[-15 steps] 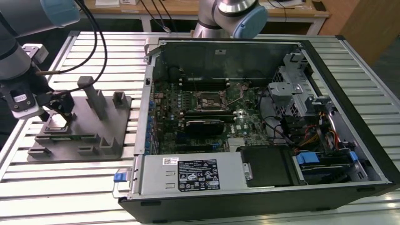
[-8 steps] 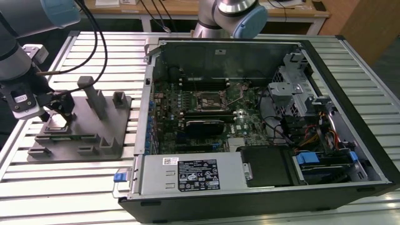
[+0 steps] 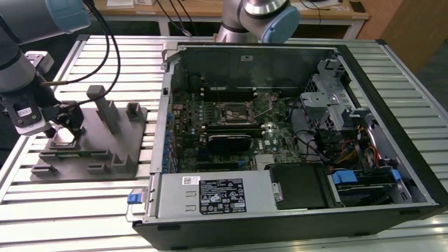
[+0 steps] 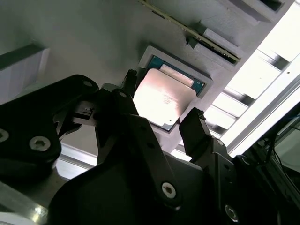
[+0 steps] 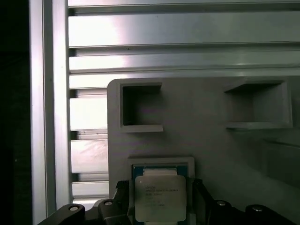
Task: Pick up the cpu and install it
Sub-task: 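Pick up the cpu and move it towards the insertion slot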
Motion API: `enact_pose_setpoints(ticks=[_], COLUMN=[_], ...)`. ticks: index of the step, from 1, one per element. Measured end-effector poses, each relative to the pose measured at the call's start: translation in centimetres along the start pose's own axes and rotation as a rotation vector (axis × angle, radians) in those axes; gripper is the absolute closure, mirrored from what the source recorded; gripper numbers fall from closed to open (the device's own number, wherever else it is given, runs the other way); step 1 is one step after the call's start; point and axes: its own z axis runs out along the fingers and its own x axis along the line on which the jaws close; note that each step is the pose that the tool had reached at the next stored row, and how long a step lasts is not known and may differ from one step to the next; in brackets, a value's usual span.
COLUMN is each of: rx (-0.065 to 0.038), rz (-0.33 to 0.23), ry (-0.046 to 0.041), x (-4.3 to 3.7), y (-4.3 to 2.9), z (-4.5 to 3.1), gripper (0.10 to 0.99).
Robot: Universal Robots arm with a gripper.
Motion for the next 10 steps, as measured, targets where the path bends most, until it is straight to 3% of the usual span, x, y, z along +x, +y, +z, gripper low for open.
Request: enact_pose_setpoints(ticks=[10], rx=[0.0], rz=[-0.036], ry=[0.002], x=[-0.06], y=[-0.06], z=[0.44], gripper=[0.439])
